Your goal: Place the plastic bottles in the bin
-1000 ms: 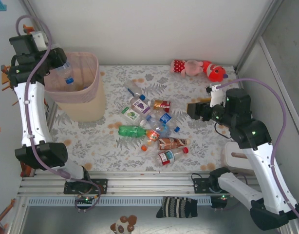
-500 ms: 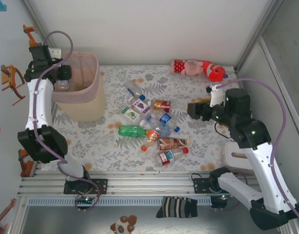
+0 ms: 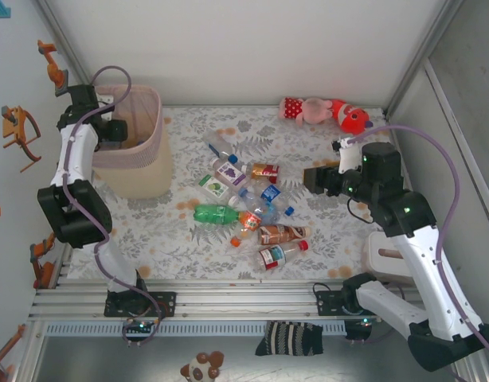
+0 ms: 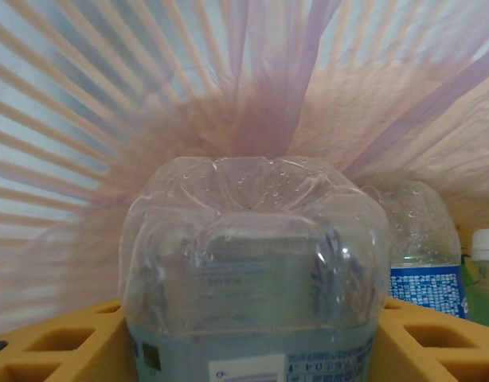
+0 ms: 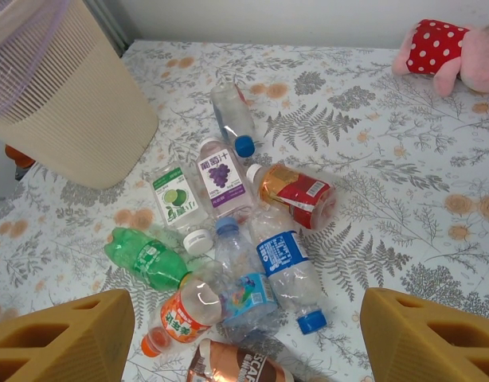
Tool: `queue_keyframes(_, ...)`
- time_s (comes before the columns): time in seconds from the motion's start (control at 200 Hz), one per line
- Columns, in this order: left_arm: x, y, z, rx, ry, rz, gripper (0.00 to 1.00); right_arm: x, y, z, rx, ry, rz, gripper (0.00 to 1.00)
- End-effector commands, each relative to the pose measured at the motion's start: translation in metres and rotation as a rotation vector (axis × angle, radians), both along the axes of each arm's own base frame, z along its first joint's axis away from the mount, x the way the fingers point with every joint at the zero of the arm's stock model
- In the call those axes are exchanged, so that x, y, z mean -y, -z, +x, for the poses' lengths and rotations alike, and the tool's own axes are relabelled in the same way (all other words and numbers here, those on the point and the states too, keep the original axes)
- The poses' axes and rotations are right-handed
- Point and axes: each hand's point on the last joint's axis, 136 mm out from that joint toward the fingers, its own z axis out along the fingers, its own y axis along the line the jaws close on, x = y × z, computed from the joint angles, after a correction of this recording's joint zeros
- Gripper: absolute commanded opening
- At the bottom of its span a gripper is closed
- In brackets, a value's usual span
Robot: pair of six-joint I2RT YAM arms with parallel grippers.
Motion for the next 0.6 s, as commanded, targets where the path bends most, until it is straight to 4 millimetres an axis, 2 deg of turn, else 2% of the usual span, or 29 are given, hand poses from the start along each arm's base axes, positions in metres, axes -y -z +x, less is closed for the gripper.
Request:
queue_keyframes(0.0,0.005,0.007,-0.001,-0.012,-0.011,-0.05,0.69,-0.001,-0.004,0.001,0.026,-0.005,0.0,0.74)
queue_keyframes(0.175,0.01,-0.007,-0.005,0.024,-0.016,-0.082,0.76,0.001,-0.003,0.0,0.018,0.005,-0.005,0.74)
queue_keyframes(0.416,0.024,-0.048,-0.012,0.119,-0.002,-0.157,0.8,0.003,0.003,0.004,-0.024,0.049,0.023,0.74)
queue_keyframes(0.596,0.04,-0.081,-0.025,0.185,0.034,-0.232,0.81,0.003,0.013,0.006,-0.081,0.076,0.036,0.74)
